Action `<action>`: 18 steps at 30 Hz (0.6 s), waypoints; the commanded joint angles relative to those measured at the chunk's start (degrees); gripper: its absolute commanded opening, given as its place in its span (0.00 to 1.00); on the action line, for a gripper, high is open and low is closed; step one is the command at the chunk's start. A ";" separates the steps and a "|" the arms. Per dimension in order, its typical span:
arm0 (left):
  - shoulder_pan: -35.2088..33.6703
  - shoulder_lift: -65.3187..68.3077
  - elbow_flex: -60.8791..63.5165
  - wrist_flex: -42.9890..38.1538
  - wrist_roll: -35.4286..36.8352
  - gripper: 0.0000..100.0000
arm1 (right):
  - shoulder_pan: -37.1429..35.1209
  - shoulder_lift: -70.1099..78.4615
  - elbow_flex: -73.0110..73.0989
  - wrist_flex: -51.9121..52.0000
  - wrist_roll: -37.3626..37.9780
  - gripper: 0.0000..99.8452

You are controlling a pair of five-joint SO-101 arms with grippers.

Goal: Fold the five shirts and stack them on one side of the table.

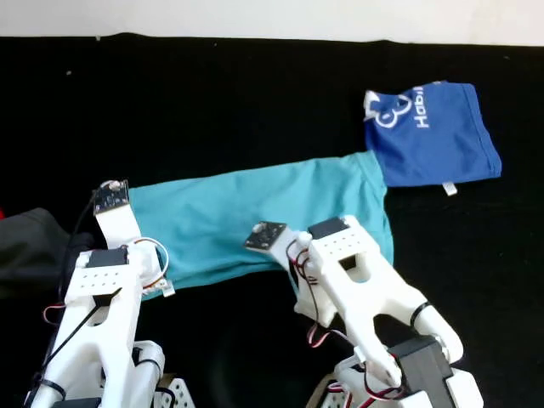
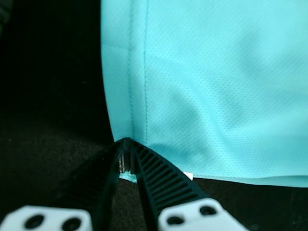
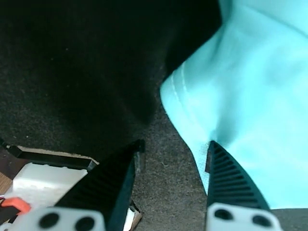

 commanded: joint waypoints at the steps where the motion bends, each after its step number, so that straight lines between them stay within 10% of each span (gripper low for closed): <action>1: 0.57 0.57 -0.48 -1.32 0.26 0.01 | -0.75 -4.00 -4.53 3.91 0.53 0.21; 18: 0.57 0.66 -0.48 -1.32 0.26 0.01 | -0.75 10.07 -7.87 -0.40 0.44 0.21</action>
